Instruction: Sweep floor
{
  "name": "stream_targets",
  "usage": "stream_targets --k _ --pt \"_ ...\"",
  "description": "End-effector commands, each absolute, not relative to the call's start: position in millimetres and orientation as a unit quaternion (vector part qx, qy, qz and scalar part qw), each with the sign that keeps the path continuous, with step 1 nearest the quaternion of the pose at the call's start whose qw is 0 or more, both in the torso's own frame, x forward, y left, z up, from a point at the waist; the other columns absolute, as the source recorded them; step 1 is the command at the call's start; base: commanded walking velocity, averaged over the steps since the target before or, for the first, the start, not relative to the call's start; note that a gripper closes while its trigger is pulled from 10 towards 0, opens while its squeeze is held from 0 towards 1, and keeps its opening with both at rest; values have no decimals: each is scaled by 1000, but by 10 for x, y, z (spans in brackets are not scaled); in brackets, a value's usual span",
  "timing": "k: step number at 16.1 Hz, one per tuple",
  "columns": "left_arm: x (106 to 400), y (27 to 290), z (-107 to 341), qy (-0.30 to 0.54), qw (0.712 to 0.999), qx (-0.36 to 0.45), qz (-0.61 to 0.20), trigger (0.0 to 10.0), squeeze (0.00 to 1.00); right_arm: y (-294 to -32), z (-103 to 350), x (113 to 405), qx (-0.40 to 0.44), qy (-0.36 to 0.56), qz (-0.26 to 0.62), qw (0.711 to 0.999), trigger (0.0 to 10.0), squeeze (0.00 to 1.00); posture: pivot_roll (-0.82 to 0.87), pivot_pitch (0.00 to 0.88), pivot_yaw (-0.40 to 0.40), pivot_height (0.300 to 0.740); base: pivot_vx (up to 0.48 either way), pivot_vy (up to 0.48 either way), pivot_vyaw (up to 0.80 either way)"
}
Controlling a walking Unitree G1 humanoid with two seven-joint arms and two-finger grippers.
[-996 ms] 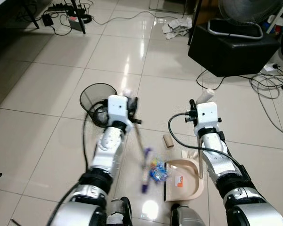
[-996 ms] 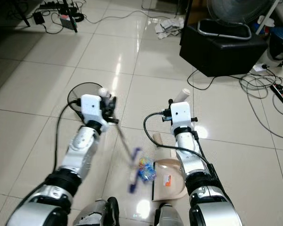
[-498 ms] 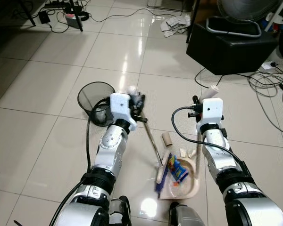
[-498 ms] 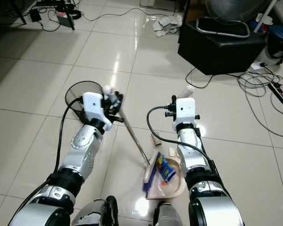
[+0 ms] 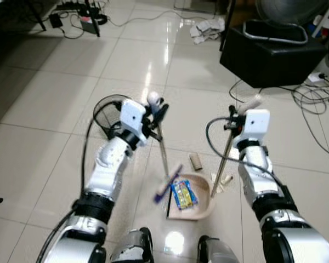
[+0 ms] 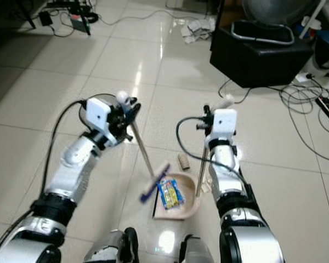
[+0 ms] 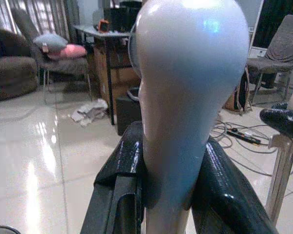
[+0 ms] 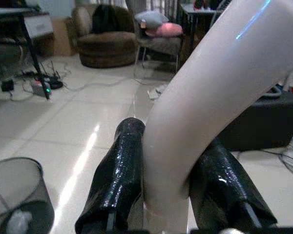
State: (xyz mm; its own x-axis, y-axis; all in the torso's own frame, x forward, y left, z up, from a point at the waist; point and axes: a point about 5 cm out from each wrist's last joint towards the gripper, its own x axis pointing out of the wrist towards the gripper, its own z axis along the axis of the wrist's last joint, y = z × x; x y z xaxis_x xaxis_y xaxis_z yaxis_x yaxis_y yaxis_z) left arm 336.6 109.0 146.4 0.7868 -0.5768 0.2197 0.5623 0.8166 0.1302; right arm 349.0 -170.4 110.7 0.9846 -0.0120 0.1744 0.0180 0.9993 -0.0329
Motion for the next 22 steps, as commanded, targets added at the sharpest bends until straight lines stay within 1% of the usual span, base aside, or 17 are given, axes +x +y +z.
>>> stream_targets --k 1,4,7,13,16,18,20,22 --pt "3380 1154 1602 -148 940 38 -305 10000 0 -1689 1264 3533 -2 -124 -5 992 10000 0 28 103 55 740 0 0 0" --pt "3459 1342 1801 -172 944 46 -279 10000 0 -1667 1313 3554 10 -133 2 991 10000 0 34 93 55 740 0 0 0" --pt "3562 1569 2051 -195 948 33 -248 10000 0 -1665 1311 3557 22 -133 4 991 10000 0 38 86 57 740 0 0 0" --pt "3634 1787 2174 -201 954 45 -219 10000 0 -1704 1319 3549 33 -138 3 990 10000 0 33 72 61 740 0 0 0" --pt "3640 1948 2104 -186 963 75 -180 10000 0 -1721 1375 3538 41 -155 6 987 10000 0 28 61 60 740 0 0 0" --pt "3574 2063 1940 -166 971 91 -149 10000 0 -1784 1470 3507 50 -177 6 983 10000 0 21 53 54 740 0 0 0" --pt "3520 2218 1828 -157 978 98 -93 10000 0 -1846 1545 3458 55 -192 4 980 10000 0 15 51 51 740 0 0 0" --pt "3455 2301 1703 -143 982 101 -69 10000 0 -1900 1597 3401 60 -199 -3 978 10000 0 0 48 49 740 0 0 0"
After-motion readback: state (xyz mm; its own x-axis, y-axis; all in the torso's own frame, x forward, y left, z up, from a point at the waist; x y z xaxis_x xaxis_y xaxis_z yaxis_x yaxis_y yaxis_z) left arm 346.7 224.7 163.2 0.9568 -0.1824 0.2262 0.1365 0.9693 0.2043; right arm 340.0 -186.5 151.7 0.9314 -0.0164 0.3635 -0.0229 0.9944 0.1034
